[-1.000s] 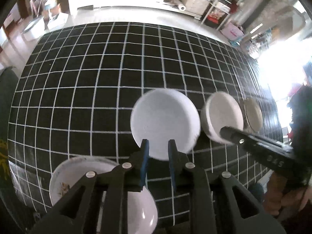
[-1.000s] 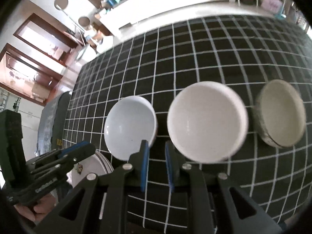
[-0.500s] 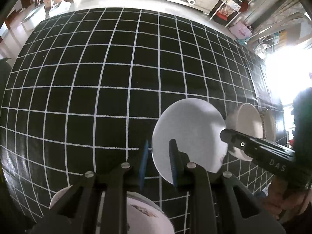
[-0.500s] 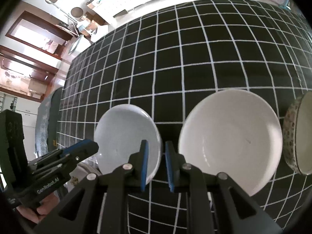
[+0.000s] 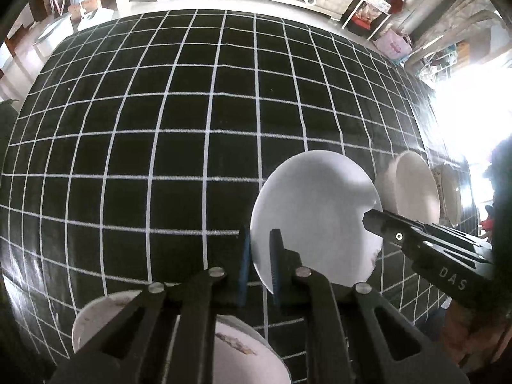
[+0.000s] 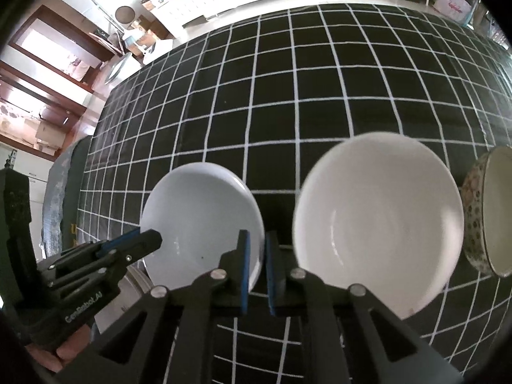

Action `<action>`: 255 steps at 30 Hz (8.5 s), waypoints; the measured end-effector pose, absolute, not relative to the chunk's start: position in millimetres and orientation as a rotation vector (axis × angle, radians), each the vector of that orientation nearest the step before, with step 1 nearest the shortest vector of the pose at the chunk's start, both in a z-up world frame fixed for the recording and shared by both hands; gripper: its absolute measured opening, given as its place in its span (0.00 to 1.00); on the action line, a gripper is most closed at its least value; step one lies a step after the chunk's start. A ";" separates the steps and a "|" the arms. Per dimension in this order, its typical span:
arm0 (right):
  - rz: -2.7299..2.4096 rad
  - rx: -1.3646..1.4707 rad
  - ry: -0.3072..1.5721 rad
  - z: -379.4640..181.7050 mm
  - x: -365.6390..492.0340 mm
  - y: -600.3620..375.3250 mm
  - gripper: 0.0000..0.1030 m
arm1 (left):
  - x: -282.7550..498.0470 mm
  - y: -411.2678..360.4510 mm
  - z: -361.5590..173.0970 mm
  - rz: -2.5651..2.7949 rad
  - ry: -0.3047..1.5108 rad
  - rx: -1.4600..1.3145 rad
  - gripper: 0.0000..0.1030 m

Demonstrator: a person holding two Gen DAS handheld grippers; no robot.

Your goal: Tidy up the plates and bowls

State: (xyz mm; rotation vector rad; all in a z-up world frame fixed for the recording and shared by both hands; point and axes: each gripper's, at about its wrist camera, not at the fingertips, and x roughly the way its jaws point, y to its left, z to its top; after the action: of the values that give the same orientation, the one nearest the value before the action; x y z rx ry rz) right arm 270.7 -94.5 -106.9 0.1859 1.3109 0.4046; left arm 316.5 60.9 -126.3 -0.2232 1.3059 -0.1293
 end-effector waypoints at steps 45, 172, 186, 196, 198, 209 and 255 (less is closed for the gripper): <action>0.327 0.303 1.313 -106.8 138.7 -195.1 0.12 | 184.6 -20.0 -131.7 -0.219 1.353 -0.103 0.10; 0.299 0.141 1.209 -17.7 159.0 -166.8 0.15 | 179.3 -10.8 -44.3 -0.230 1.216 -0.060 0.13; 0.296 0.127 1.310 -68.3 134.5 -156.7 0.15 | 144.9 -6.2 -89.5 -0.216 1.283 -0.064 0.13; 0.284 0.106 1.326 -80.8 133.6 -152.3 0.15 | 136.3 -1.3 -116.1 -0.210 1.328 -0.078 0.13; 0.280 0.095 1.332 -82.9 134.2 -151.1 0.15 | 137.4 -2.1 -119.3 -0.210 1.336 -0.078 0.13; 0.269 0.035 1.318 -84.5 135.7 -145.1 0.15 | 138.2 -7.3 -120.8 -0.202 1.331 -0.065 0.14; 0.175 0.248 1.227 -18.6 214.2 -288.1 0.15 | 237.3 -121.2 -47.2 -0.376 1.255 -0.015 0.14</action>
State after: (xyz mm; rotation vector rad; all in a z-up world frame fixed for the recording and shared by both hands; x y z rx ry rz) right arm 214.2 -288.1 -18.6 0.2484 1.2274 0.1745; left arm 237.3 -121.2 -47.2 -0.0147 1.2550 -0.3761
